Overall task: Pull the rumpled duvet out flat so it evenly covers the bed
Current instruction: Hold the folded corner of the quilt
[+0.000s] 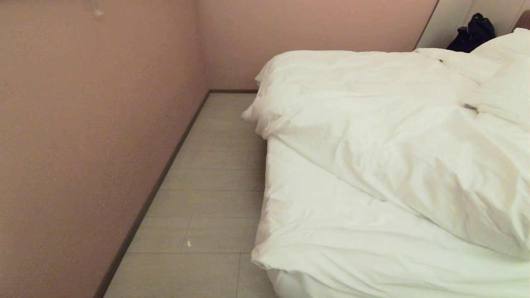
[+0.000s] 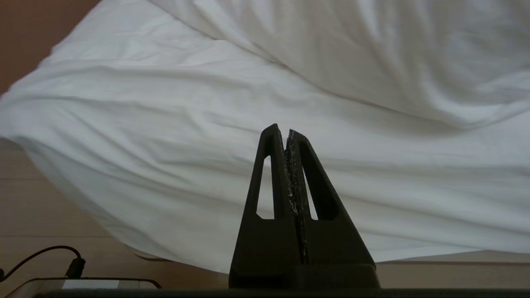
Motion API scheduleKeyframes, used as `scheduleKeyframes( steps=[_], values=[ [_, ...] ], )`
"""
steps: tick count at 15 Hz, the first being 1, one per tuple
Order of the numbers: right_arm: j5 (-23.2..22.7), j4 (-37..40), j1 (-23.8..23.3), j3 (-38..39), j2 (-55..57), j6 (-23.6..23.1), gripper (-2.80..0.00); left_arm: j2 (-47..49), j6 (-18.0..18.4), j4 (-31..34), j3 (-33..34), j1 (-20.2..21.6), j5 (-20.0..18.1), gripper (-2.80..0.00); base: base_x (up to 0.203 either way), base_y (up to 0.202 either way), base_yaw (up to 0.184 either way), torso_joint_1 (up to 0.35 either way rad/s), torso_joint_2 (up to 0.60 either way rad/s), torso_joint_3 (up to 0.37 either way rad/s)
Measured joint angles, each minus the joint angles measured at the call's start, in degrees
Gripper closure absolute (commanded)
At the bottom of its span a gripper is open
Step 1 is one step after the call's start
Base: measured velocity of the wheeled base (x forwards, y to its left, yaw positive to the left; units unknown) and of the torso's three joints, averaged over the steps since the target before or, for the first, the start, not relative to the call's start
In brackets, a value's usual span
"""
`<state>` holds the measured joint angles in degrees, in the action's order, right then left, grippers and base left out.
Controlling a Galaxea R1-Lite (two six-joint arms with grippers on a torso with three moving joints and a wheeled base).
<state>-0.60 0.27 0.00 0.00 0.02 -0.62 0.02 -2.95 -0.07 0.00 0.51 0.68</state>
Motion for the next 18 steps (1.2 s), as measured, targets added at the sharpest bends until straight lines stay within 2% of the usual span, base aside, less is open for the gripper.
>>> scheduleKeyframes(
  steps=[18],
  values=[
    [0.00, -0.02, 0.00, 0.00, 0.00, 0.05, 0.00, 0.00, 0.22, 0.05, 0.00, 0.00, 0.09, 0.00, 0.000, -0.193, 0.001, 0.002, 0.00, 0.003]
  ],
)
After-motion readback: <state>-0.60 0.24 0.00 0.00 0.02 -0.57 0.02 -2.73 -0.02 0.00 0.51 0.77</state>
